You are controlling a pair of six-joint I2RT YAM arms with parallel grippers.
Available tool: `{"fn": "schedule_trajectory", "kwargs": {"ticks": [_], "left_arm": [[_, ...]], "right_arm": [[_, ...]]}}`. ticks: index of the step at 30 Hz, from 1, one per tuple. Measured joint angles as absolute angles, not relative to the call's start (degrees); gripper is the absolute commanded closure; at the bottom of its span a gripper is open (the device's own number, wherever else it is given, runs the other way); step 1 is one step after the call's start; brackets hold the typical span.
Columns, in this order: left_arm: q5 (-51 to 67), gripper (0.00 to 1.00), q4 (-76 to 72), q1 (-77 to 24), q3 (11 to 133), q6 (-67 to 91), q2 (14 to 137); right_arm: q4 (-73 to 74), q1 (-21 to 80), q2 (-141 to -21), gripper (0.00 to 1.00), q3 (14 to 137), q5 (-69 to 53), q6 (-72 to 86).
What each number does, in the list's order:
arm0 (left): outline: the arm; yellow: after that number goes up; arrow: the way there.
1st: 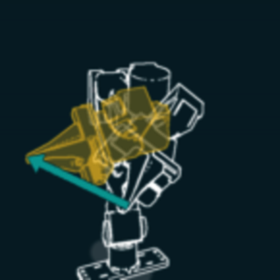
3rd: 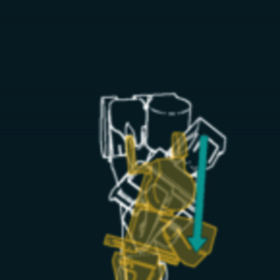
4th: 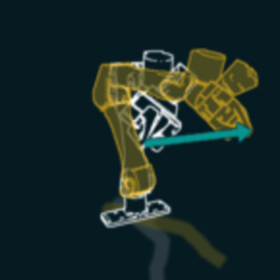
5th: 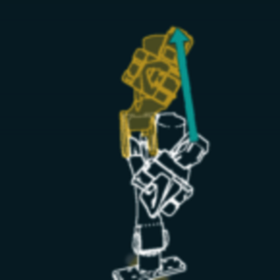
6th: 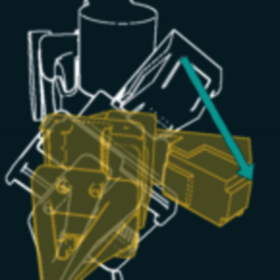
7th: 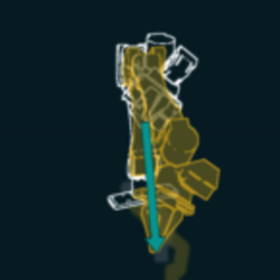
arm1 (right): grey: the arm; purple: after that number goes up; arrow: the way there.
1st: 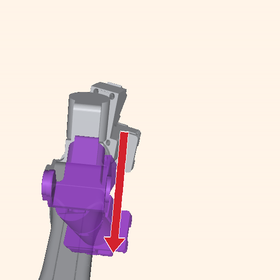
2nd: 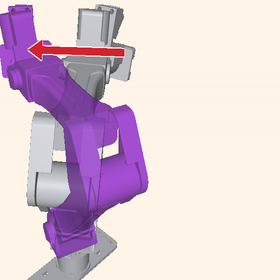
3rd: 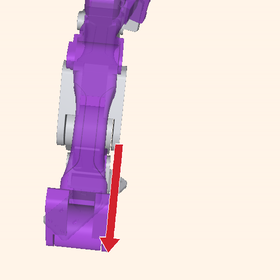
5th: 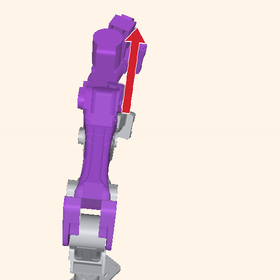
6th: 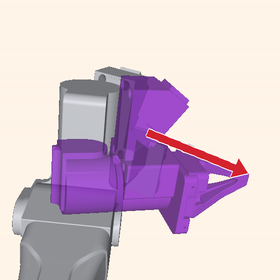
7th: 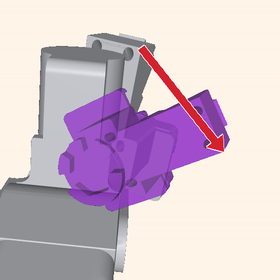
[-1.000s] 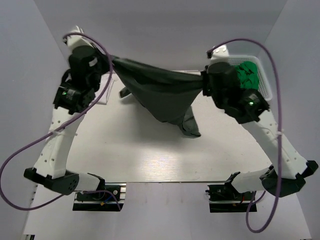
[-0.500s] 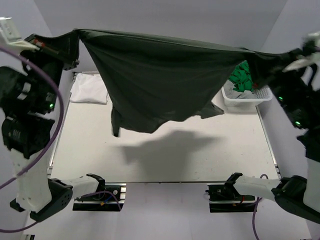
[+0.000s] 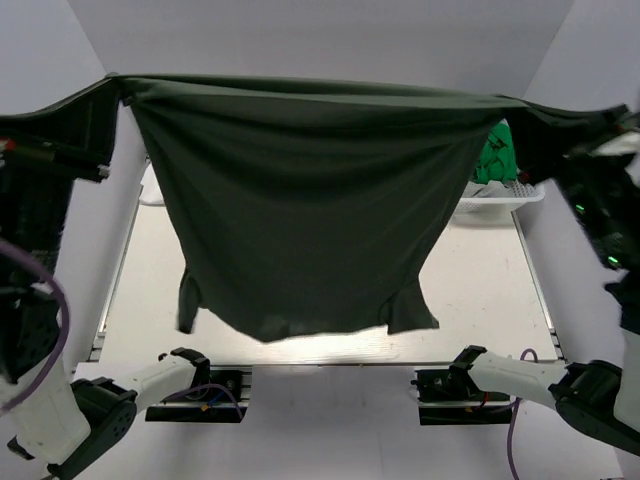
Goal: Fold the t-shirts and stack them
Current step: Flatten out the tshirt
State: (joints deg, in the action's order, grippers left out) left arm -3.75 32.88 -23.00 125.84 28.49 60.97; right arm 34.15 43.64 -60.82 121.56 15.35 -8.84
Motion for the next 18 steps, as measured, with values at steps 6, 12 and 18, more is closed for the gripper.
{"fn": "schedule_trajectory", "kwargs": {"ticks": [6, 12, 18], "left_arm": [[-9.6, 1.00, 31.6, -23.0, 122.5, 28.3, 68.6], [-17.9, 1.00, 32.2, -22.8, 126.3, 26.9, 86.8], [-21.1, 1.00, 32.9, -21.7, 133.8, 24.1, 104.0]], "right_arm": [[23.9, 43.5, -67.6, 1.00, 112.6, 33.4, -15.1], [8.8, 40.7, -81.0, 1.00, 106.5, 46.4, -26.0], [5.3, 32.8, -94.3, 1.00, 114.1, 46.3, -28.3]]}}
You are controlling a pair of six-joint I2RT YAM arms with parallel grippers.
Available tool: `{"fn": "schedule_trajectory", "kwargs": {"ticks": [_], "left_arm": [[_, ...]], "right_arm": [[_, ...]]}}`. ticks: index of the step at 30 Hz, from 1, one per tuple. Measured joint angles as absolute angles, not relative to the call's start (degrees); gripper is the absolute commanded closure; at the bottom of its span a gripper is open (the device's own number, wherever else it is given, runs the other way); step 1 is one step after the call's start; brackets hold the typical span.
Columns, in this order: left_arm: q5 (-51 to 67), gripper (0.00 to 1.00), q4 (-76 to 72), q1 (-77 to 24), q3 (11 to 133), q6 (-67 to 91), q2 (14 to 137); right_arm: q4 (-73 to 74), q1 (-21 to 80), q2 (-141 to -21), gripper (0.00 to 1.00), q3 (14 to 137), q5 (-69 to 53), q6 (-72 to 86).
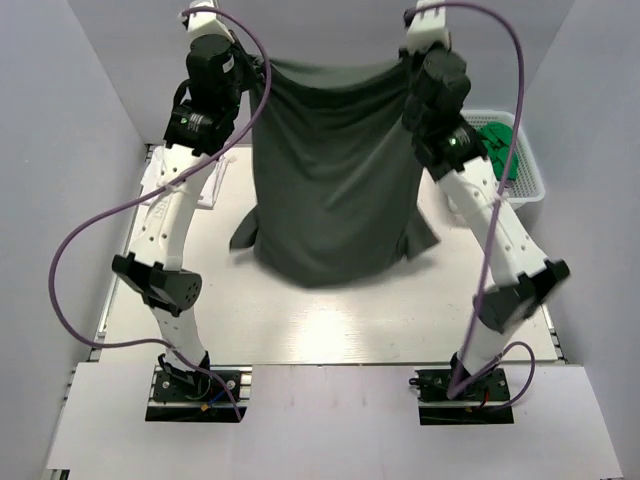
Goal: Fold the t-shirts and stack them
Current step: Flatten out the tshirt
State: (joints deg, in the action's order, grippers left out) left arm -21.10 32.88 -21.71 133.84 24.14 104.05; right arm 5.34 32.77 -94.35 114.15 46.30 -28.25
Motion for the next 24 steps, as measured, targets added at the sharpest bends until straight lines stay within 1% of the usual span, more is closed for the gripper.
{"fn": "schedule_trajectory", "kwargs": {"ticks": [2, 4, 7, 10, 13, 16, 18, 19, 21, 24], "left_arm": [[-21.6, 1.00, 31.1, -20.9, 135.2, 23.1, 106.7], [-21.9, 1.00, 28.8, -20.1, 135.5, 22.0, 107.1], [-21.8, 1.00, 24.7, -19.0, 137.5, 20.3, 106.6], [-20.8, 1.00, 21.1, -18.6, 135.8, 19.2, 103.0], [-19.2, 1.00, 18.7, -18.6, 126.9, 19.0, 94.9], [-17.6, 1.00, 17.1, -18.6, 113.6, 20.3, 85.0], [-17.2, 1.00, 16.7, -18.6, 101.7, 22.0, 77.6], [-17.3, 1.00, 16.5, -18.6, 93.3, 23.9, 73.1], [-17.8, 1.00, 19.2, -18.7, 84.8, 26.1, 68.5], [-17.7, 1.00, 25.8, -18.9, 69.3, 31.9, 60.9]], "right_arm": [[3.6, 30.1, -99.8, 1.00, 121.8, 45.0, -28.5], [1.7, 27.9, -102.4, 1.00, 125.4, 43.3, -28.1], [0.6, 25.3, -102.5, 1.00, 126.6, 40.3, -26.4], [-0.2, 24.3, -100.5, 1.00, 125.2, 36.9, -24.9], [-1.1, 24.2, -92.9, 1.00, 114.3, 33.0, -22.4], [0.2, 24.3, -84.2, 1.00, 101.3, 27.9, -18.6], [2.1, 24.4, -78.2, 1.00, 92.1, 24.3, -15.2], [2.6, 24.4, -75.6, 1.00, 87.4, 22.6, -13.6], [5.0, 24.5, -70.0, 1.00, 76.9, 19.4, -8.6], [12.6, 24.6, -64.0, 1.00, 63.0, 15.4, -0.1]]}}
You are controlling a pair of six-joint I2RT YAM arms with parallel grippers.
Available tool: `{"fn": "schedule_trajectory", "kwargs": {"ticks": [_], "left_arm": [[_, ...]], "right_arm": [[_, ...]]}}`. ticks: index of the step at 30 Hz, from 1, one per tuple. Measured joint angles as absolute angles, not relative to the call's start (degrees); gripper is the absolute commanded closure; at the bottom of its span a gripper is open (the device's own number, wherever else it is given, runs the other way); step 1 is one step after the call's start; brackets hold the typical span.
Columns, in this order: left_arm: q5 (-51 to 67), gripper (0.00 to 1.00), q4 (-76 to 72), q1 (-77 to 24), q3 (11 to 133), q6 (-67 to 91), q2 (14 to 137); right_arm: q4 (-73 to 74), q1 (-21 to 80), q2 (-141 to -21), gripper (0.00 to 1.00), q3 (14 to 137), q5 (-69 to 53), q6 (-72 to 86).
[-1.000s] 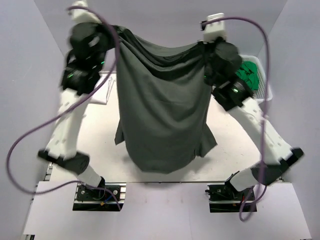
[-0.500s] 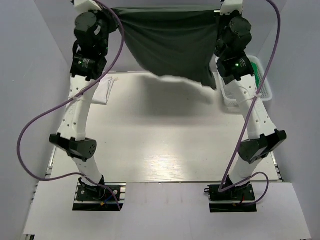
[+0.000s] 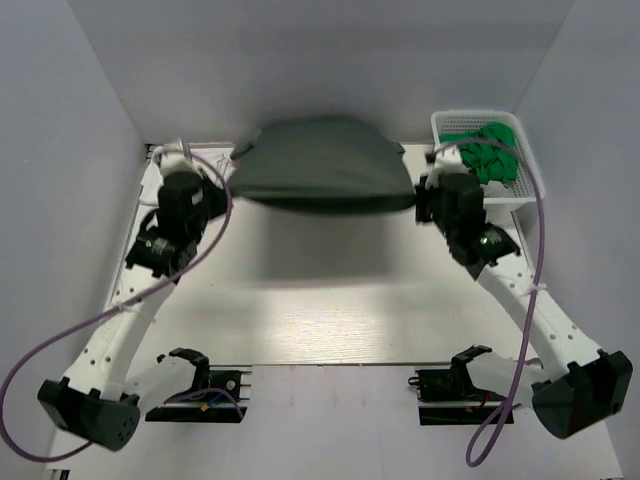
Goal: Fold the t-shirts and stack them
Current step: Flatten out the tshirt
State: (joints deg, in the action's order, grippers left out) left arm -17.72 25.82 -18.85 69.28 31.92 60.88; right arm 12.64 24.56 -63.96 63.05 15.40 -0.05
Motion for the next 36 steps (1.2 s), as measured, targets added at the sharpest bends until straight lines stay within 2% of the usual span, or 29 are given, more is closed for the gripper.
{"fn": "schedule_trajectory", "kwargs": {"ticks": [1, 2, 3, 4, 5, 6, 7, 8, 9, 13, 18, 21, 25, 31, 36], "left_arm": [[-17.1, 1.00, 28.6, -18.9, 65.3, 33.3, 59.0], [-15.7, 1.00, 31.2, -19.0, 61.5, 35.0, 57.2], [-13.6, 0.91, 34.8, -19.0, 57.9, 36.6, 55.7], [-11.7, 0.84, 37.4, -19.1, 55.2, 37.7, 54.8], [-9.1, 0.84, 39.4, -19.2, 52.6, 38.7, 54.2], [-5.9, 0.70, 42.3, -19.2, 50.2, 39.8, 54.0], [-3.4, 0.66, 45.1, -19.2, 48.2, 40.6, 54.2], [-1.3, 0.54, 48.2, -19.3, 46.6, 41.4, 54.8], [-0.1, 0.01, 51.2, -19.4, 45.6, 42.0, 55.6], [0.9, 0.00, 64.2, -19.4, 45.8, 44.0, 57.8], [-3.3, 0.00, 72.2, -19.4, 57.6, 44.8, 60.1], [-3.1, 0.00, 66.8, -19.3, 61.0, 43.8, 60.3], [2.2, 0.00, 55.7, -19.4, 59.5, 42.2, 65.0], [9.1, 0.00, 37.1, -19.7, 58.3, 40.8, 82.1], [13.6, 0.00, 27.7, -19.7, 59.9, 39.4, 94.4]], "right_arm": [[15.2, 24.6, -62.7, 0.96, 59.5, 14.3, 2.4], [18.0, 24.6, -61.2, 0.87, 55.5, 12.9, 5.5], [20.7, 24.6, -59.9, 0.58, 51.8, 11.6, 8.5], [22.9, 24.6, -58.7, 0.54, 48.7, 10.4, 11.1], [25.9, 24.6, -57.5, 0.51, 45.8, 9.4, 13.3], [28.8, 24.5, -56.4, 0.37, 43.4, 8.2, 15.4], [31.2, 24.5, -55.4, 0.28, 41.2, 7.0, 17.5], [33.4, 24.5, -54.5, 0.15, 39.7, 5.8, 19.2], [35.5, 24.4, -53.6, 0.10, 38.6, 4.5, 20.7], [42.9, 24.4, -51.7, 0.10, 39.0, 0.1, 25.0], [46.1, 24.4, -52.4, 0.10, 44.4, -1.7, 25.6], [44.9, 24.4, -55.6, 0.10, 48.0, -2.4, 24.9], [40.3, 24.4, -60.8, 0.10, 48.6, -5.7, 25.0], [34.6, 24.8, -63.7, 0.10, 40.7, -10.8, 25.8], [34.3, 24.8, -65.6, 0.10, 33.5, -11.1, 29.3]]}}
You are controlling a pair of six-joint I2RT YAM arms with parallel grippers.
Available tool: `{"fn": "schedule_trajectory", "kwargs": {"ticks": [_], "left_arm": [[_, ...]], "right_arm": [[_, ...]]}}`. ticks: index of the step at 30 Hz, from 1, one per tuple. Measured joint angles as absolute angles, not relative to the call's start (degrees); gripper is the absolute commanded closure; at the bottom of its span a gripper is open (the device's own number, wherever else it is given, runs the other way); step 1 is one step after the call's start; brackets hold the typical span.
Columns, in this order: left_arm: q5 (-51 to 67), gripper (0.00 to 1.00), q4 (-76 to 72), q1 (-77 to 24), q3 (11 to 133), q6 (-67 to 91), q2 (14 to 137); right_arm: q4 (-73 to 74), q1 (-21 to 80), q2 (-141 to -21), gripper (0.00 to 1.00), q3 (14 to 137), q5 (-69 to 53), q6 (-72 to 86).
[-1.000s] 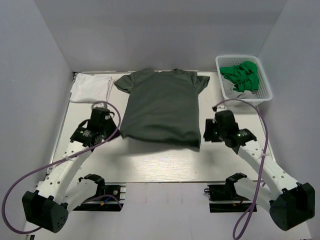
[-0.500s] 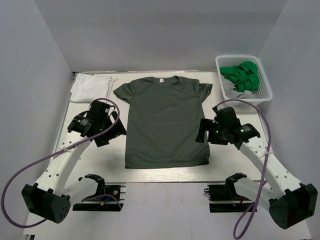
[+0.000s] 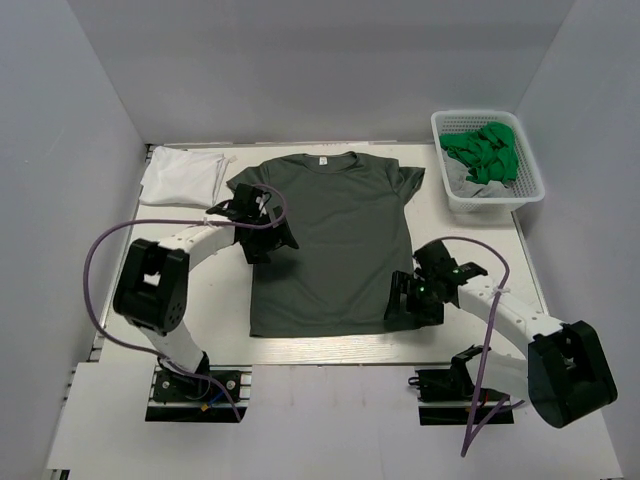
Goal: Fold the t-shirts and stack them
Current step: Flatten out the tshirt
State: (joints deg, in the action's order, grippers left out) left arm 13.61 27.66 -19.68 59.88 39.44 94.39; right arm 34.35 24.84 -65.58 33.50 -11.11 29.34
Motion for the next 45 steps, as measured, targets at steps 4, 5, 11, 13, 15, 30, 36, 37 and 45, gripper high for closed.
{"fn": "schedule_trajectory", "kwargs": {"ticks": [4, 5, 11, 13, 15, 30, 36, 37, 45], "left_arm": [[14.0, 0.00, 25.7, -19.7, 61.0, 38.8, 99.5], [14.0, 0.00, 25.5, -19.7, 61.0, 38.7, 100.1], [14.2, 0.00, 25.3, -19.3, 61.0, 37.5, 100.4], [14.2, 0.00, 25.3, -19.3, 61.0, 36.6, 100.3], [14.2, 0.00, 25.6, -19.4, 61.3, 35.5, 100.1], [16.3, 0.00, 33.8, -20.8, 57.0, 37.7, 80.0], [22.1, 0.00, 34.7, -21.6, 42.2, 41.6, 78.7], [22.5, 0.00, 34.9, -21.6, 40.8, 42.1, 79.4], [22.7, 0.00, 36.3, -20.9, 42.6, 44.2, 86.0]], "right_arm": [[34.7, 24.7, -65.7, 0.10, 31.0, -9.6, 34.0], [34.7, 24.7, -65.6, 0.10, 31.0, -9.2, 34.8], [35.9, 24.7, -64.4, 0.10, 31.0, -9.0, 35.6], [37.6, 24.8, -63.4, 0.10, 32.0, -9.7, 34.0], [39.4, 24.8, -62.5, 0.10, 35.2, -10.7, 31.9], [32.7, 23.4, -93.0, 0.10, 76.4, 2.0, 22.3], [32.1, 21.3, -121.2, 0.10, 104.8, 4.2, 18.7], [31.4, 21.0, -124.4, 0.10, 107.9, 4.5, 18.2], [32.0, 18.7, -135.7, 0.10, 114.6, 5.5, 16.1]]}}
